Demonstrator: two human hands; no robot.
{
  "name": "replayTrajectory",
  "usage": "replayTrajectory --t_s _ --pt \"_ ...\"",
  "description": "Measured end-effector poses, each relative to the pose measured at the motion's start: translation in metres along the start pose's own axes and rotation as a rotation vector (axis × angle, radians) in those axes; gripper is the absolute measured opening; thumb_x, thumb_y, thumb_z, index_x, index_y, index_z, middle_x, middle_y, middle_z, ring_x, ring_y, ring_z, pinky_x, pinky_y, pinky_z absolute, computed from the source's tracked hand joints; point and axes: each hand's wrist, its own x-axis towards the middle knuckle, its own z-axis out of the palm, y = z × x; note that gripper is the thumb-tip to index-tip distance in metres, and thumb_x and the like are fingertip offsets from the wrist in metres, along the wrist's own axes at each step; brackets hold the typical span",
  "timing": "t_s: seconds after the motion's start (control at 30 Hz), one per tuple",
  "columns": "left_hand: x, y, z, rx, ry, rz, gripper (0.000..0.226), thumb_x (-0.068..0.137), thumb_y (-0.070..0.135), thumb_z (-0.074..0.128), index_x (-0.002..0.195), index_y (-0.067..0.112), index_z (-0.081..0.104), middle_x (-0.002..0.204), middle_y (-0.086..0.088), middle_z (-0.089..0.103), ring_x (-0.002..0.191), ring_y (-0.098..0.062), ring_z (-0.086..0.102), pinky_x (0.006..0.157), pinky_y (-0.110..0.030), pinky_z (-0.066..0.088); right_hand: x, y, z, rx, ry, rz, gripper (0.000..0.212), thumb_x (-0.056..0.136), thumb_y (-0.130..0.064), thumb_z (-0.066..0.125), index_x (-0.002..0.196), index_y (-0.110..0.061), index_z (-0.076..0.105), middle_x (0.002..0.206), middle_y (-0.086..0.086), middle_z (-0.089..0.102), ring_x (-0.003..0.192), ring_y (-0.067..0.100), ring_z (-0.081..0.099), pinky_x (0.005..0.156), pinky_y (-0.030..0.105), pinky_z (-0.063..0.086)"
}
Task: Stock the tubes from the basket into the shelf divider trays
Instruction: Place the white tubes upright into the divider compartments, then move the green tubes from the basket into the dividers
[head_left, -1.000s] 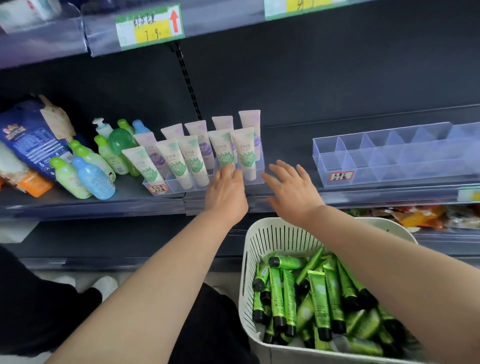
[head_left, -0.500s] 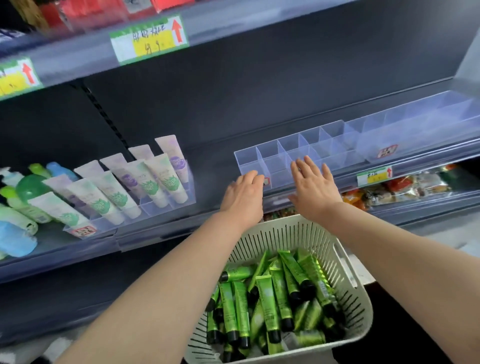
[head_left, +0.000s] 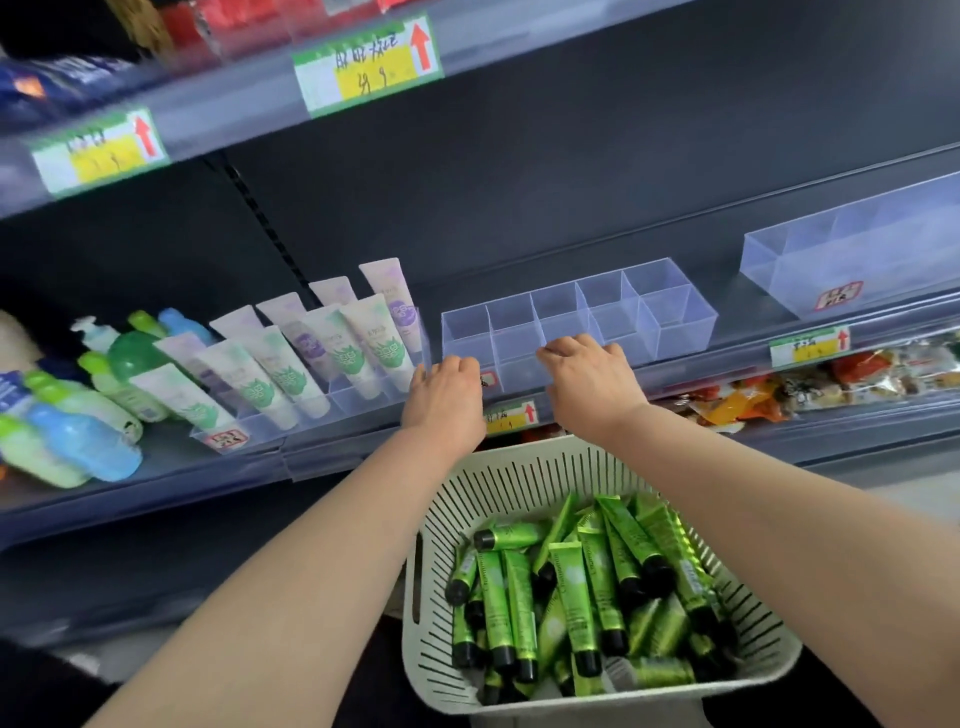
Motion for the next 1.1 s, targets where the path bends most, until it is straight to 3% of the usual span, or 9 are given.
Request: replayTrajectory --t_s 0.27,0.37,0.5,0.8,0.97,1.1 --pt "-0.018 -0.024 0.002 -0.056 0.061 -0.015 0.044 0.090 0.009 0.058 0.132 0.013 0.045 0.132 -0.007 0.049 0.119 -0.026 0.046 0.104 -0.035 0.032 0.003 -0.018 0.004 0.058 -0.026 -0.070 0.050 0.088 -0.011 0.051 0.138 -0.016 0.044 0.144 0.000 0.044 0.128 0.023 0.040 0.099 0.038 0.037" --pt "-0.024 -0.020 0.007 -0.144 0.145 0.037 0.048 0.090 0.005 0.056 0.135 0.014 0.044 0.138 -0.004 0.044 0.122 -0.025 0.043 0.105 -0.032 0.031 -0.008 -0.013 0.003 0.067 0.005 -0.102 0.055 0.090 -0.012 0.049 0.144 -0.017 0.039 0.151 0.001 0.036 0.135 0.023 0.035 0.103 0.040 0.034" --pt "-0.043 -0.012 0.024 -0.188 0.200 0.146 0.050 0.092 0.002 0.052 0.139 0.014 0.044 0.143 -0.001 0.042 0.128 -0.022 0.039 0.111 -0.031 0.025 -0.038 -0.002 0.012 0.084 0.075 -0.161 0.051 0.089 -0.009 0.049 0.139 -0.020 0.047 0.145 0.001 0.044 0.129 0.025 0.042 0.099 0.044 0.038" --pt "-0.087 0.011 0.110 -0.257 -0.191 0.086 0.038 0.094 0.008 0.052 0.132 0.015 0.051 0.134 0.000 0.049 0.124 -0.019 0.045 0.104 -0.032 0.038 -0.089 0.048 0.069 0.020 -0.230 0.014 0.048 0.089 -0.015 0.048 0.134 -0.032 0.052 0.141 -0.006 0.047 0.128 0.019 0.040 0.100 0.039 0.039" --pt "-0.083 0.037 0.142 -0.311 -0.303 -0.024 0.039 0.093 0.008 0.053 0.131 0.017 0.052 0.128 0.001 0.053 0.118 -0.018 0.051 0.099 -0.034 0.046 -0.080 0.060 0.107 0.076 -0.423 0.021 0.044 0.085 -0.004 0.049 0.125 -0.022 0.058 0.130 0.000 0.055 0.119 0.022 0.048 0.095 0.039 0.046" --pt "-0.067 0.055 0.150 -0.385 -0.303 -0.110 0.038 0.094 0.010 0.053 0.131 0.017 0.054 0.126 0.001 0.058 0.111 -0.016 0.056 0.083 -0.027 0.043 -0.069 0.068 0.113 0.113 -0.518 0.051 0.043 0.086 0.001 0.046 0.122 -0.019 0.058 0.123 0.004 0.058 0.111 0.023 0.055 0.090 0.034 0.049"
